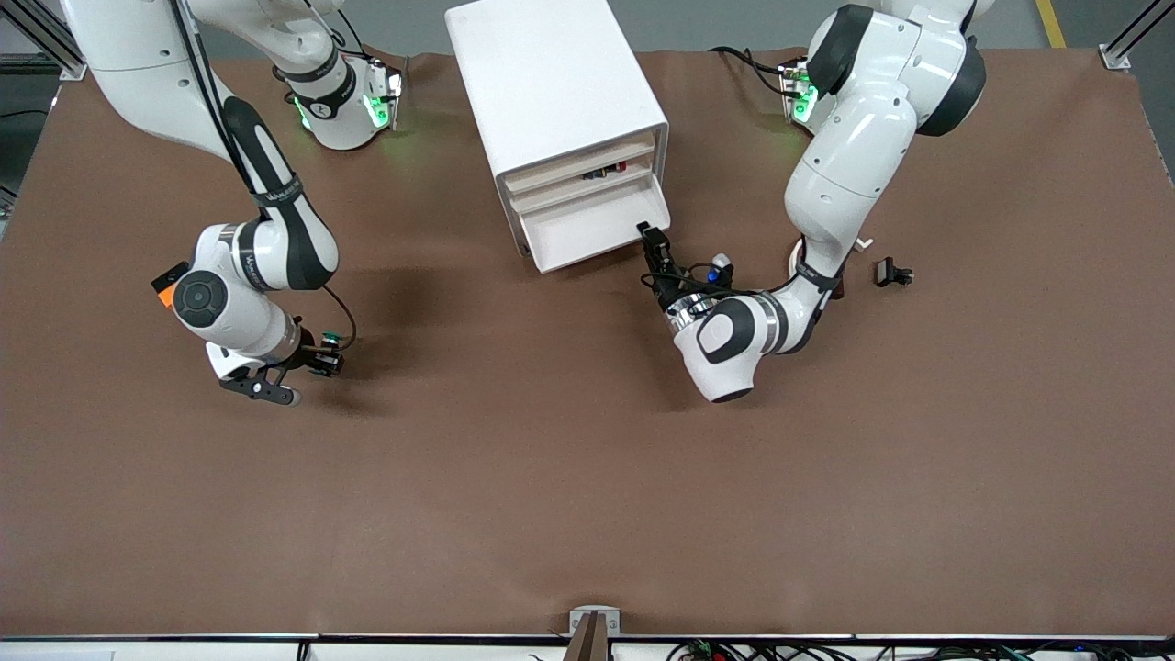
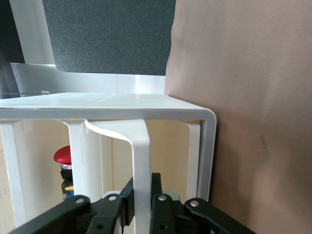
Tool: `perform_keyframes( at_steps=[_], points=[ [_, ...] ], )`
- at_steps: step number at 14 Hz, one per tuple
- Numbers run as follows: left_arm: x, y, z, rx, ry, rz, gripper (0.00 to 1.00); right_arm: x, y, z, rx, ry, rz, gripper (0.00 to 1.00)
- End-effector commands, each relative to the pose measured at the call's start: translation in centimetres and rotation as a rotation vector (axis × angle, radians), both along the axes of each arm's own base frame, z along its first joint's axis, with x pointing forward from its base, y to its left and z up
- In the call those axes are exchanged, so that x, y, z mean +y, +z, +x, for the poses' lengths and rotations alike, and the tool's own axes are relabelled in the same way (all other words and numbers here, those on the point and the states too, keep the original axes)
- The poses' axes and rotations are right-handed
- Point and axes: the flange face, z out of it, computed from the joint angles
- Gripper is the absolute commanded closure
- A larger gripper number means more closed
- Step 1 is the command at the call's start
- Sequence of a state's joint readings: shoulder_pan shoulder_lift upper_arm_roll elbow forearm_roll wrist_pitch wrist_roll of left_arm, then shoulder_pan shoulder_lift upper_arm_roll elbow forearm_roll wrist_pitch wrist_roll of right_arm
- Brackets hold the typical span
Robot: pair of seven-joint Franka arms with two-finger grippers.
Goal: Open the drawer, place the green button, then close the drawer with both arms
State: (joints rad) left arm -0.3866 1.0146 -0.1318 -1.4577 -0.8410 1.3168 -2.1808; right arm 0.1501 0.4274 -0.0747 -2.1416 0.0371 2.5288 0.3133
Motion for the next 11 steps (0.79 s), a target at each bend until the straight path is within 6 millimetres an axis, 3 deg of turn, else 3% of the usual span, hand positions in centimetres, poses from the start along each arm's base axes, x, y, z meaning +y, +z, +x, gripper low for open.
perform_keyframes(
  at_steps=[1, 7, 11],
  points=[
    [1.6, -1.5, 1.5, -0.033, 0.012, 0.042, 0.86, -0.1, 0.9, 0.0, 0.000, -0.020, 0.007, 1.00],
    [3.2, -1.0, 3.0, -0.043, 0.034, 0.042, 0.86, 0.1, 1.9, 0.8, 0.024, -0.057, 0.006, 1.00],
    [4.4, -0.6, 4.2, -0.058, 0.056, 0.041, 0.85, 2.5, 3.4, 1.9, 0.029, -0.145, 0.001, 1.00]
  ],
)
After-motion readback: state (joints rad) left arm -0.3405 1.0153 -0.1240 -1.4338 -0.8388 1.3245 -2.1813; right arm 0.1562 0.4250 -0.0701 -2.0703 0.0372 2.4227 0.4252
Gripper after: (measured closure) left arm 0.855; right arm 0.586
